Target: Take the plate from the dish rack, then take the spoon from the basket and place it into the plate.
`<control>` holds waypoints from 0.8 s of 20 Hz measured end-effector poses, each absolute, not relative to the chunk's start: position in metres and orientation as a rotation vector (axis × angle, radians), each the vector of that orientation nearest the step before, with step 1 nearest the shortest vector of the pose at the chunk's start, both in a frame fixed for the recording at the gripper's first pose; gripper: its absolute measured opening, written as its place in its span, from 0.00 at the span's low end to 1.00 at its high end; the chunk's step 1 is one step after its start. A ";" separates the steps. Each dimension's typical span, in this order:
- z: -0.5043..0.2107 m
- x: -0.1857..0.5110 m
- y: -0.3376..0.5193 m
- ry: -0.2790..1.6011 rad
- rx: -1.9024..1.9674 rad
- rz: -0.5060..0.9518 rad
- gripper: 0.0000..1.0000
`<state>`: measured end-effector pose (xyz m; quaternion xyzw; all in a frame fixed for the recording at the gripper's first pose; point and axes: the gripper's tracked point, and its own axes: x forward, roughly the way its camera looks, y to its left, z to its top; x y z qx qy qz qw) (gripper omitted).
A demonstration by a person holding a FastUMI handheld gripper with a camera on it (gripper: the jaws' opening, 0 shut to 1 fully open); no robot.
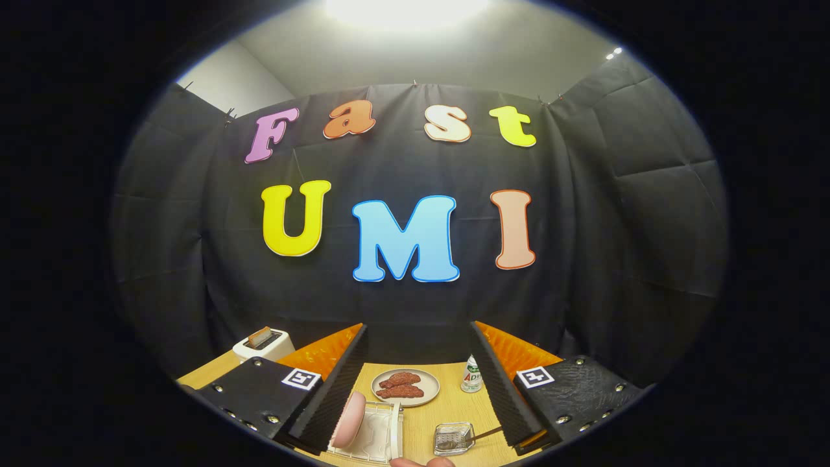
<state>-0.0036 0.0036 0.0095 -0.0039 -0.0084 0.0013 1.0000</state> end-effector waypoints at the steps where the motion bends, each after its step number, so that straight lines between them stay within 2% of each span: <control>1: 0.010 -0.004 0.005 -0.018 -0.009 0.004 0.94; 4: 0.003 0.000 0.004 0.024 -0.008 -0.023 0.94; 8: -0.021 0.010 0.029 0.187 0.016 0.054 0.94; 16: -0.121 0.032 0.071 0.651 -0.072 0.090 0.95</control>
